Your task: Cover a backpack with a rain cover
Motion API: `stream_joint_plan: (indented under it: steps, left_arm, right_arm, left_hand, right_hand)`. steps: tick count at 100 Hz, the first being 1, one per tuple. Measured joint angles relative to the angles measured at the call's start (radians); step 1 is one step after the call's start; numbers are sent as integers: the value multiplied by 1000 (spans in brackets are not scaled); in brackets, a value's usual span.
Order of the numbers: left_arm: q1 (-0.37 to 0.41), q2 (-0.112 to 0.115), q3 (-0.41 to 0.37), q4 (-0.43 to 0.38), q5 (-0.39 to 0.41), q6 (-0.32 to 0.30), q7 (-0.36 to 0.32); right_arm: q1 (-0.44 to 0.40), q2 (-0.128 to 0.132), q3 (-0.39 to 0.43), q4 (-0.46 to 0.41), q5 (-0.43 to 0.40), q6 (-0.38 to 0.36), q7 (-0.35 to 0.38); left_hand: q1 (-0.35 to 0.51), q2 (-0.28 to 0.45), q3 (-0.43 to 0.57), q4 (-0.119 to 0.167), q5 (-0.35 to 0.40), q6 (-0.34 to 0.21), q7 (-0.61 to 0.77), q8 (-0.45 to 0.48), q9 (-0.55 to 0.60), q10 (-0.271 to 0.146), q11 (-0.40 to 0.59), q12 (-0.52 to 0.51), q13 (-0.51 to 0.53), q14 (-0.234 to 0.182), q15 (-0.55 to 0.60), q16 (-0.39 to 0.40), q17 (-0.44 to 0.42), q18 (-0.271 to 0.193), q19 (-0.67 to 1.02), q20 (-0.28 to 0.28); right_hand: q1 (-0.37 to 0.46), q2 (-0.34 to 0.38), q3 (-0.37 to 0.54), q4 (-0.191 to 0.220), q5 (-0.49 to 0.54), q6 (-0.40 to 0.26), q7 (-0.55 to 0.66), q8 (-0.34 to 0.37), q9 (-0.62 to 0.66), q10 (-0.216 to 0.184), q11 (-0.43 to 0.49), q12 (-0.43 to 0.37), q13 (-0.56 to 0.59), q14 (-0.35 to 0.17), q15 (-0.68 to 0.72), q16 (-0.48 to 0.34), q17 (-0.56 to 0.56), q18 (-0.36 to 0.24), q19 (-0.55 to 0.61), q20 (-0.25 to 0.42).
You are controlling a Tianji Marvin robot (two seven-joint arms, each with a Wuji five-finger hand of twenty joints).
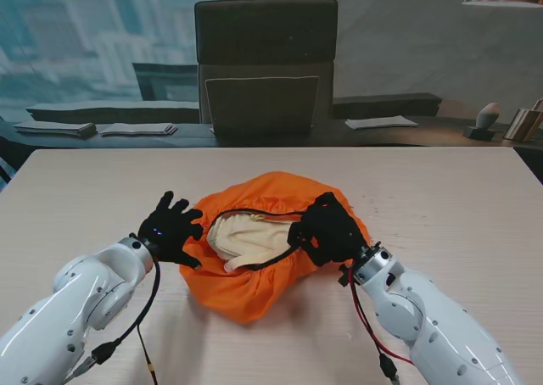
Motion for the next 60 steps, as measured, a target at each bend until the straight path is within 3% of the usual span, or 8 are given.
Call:
stream_joint_plan:
  steps: [16, 28, 43, 51, 60]
  left_arm:
    - [-29, 5, 49, 83, -25, 30, 11]
    - [-81, 8, 120, 168, -37, 76, 63]
    - [-141, 9, 190, 235, -104, 107, 67]
    - [-170, 7, 223, 270, -179, 114, 75]
    - [-188, 3, 238, 299, -170, 110, 113]
  right_arm:
    - [0, 1, -3, -1, -1, 2, 5]
    - [0, 1, -5, -2, 0, 3, 10]
    - [-1, 1, -4, -2, 0, 2, 10]
    - [-1, 1, -2, -2, 0, 2, 10]
    - [-1, 1, -2, -1, 0, 2, 8]
  left_hand:
    - [0, 1, 0, 0, -3, 29, -100, -105, -17, 7, -40, -23, -27, 0, -31, -9, -4, 0, -36, 0]
    - [1, 1, 0, 0, -85, 40, -160, -161, -40, 9, -113, -38, -38, 0, -69, -19, -5, 0, -61, 13]
    - [26, 2, 1, 8, -104, 21, -103, -163, -40, 9, -124, -37, -38, 0, -92, -19, -6, 0, -86, 39]
    - [53, 23, 6, 19, -62, -67, 29, -82, -40, 8, -95, -3, -38, -1, -92, -16, -6, 0, -111, 52]
    - [203, -14, 84, 19, 83, -250, 226, 4, 18, -27, 0, 10, -37, -2, -65, 0, -6, 0, -134, 64]
  right_hand:
    - [0, 0, 0, 0, 0, 0, 0, 0, 0, 0, 0, 0, 0, 0, 0, 0, 0, 0, 0, 0]
    - [0, 0, 0, 0, 0, 0, 0, 0, 0, 0, 0, 0, 0, 0, 0, 0, 0, 0, 0, 0]
    - [0, 0, 0, 0, 0, 0, 0, 0, 0, 0, 0, 0, 0, 0, 0, 0, 0, 0, 0, 0]
    - [0, 0, 0, 0, 0, 0, 0, 0, 0, 0, 0, 0, 0, 0, 0, 0, 0, 0, 0, 0]
    - [0, 0, 0, 0, 0, 0, 0, -1, 0, 0, 0, 0, 0, 0, 0, 0, 0, 0, 0, 0]
